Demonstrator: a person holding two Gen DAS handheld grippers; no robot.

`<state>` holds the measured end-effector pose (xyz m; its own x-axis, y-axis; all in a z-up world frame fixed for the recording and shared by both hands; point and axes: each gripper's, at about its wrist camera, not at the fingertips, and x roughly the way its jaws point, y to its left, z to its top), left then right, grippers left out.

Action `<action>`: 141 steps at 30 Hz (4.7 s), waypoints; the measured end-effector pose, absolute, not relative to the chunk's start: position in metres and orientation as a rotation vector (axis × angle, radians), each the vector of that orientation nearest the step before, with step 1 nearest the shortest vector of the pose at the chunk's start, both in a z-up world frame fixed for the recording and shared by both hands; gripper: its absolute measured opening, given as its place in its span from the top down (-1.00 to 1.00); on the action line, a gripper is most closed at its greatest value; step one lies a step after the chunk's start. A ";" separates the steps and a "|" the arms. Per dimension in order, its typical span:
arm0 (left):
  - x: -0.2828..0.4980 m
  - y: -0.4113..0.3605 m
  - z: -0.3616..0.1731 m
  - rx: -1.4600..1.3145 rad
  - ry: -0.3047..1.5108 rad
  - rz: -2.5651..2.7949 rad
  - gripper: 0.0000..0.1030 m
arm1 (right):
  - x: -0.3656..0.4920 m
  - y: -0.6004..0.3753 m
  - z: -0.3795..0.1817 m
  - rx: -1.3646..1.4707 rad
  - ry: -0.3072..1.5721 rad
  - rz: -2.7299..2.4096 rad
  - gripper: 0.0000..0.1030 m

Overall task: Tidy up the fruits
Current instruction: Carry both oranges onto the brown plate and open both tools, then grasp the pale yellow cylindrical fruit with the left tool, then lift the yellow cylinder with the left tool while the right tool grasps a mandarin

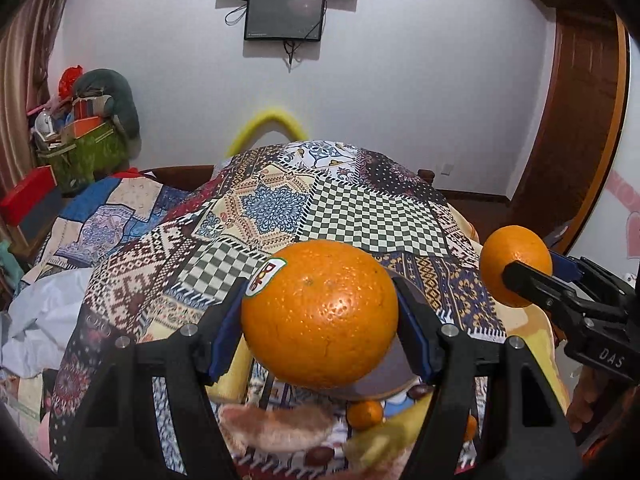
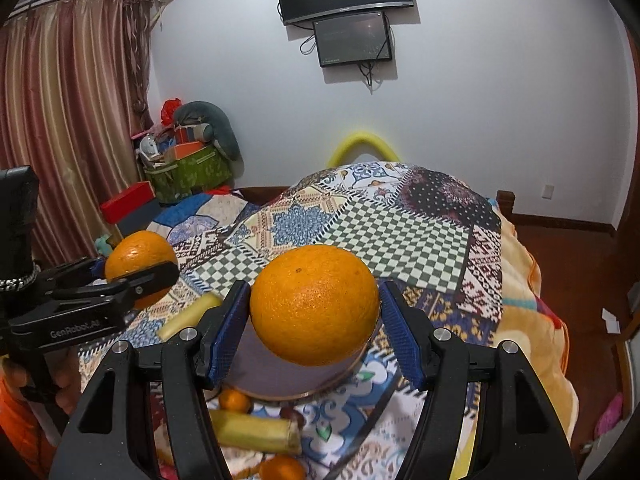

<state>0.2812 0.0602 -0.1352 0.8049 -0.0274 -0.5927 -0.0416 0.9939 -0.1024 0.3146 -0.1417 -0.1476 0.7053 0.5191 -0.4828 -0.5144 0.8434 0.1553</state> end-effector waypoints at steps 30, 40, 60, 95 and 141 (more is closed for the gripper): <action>0.404 0.070 -0.225 -0.128 0.941 -0.032 -0.33 | 0.421 -0.096 -0.224 -0.089 0.793 0.612 -0.21; 0.416 0.070 -0.241 -0.133 1.024 -0.018 -0.33 | 0.423 -0.093 -0.234 -0.111 0.827 0.610 -0.24; 0.368 0.087 -0.187 -0.128 0.895 0.035 -0.40 | 0.381 -0.110 -0.190 -0.105 0.721 0.596 -0.30; 0.271 0.120 -0.230 -0.047 0.951 0.110 -0.40 | 0.273 -0.148 -0.218 -0.087 0.805 0.485 -0.47; 0.167 0.114 -0.237 -0.037 1.017 0.139 0.02 | 0.248 -0.135 -0.258 -0.126 0.924 0.574 0.08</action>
<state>0.1669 0.1140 -0.2369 0.5183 0.0988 -0.8495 -0.1331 0.9905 0.0340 0.2477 -0.1354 -0.2584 0.4652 0.4136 -0.7826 -0.5188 0.8438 0.1375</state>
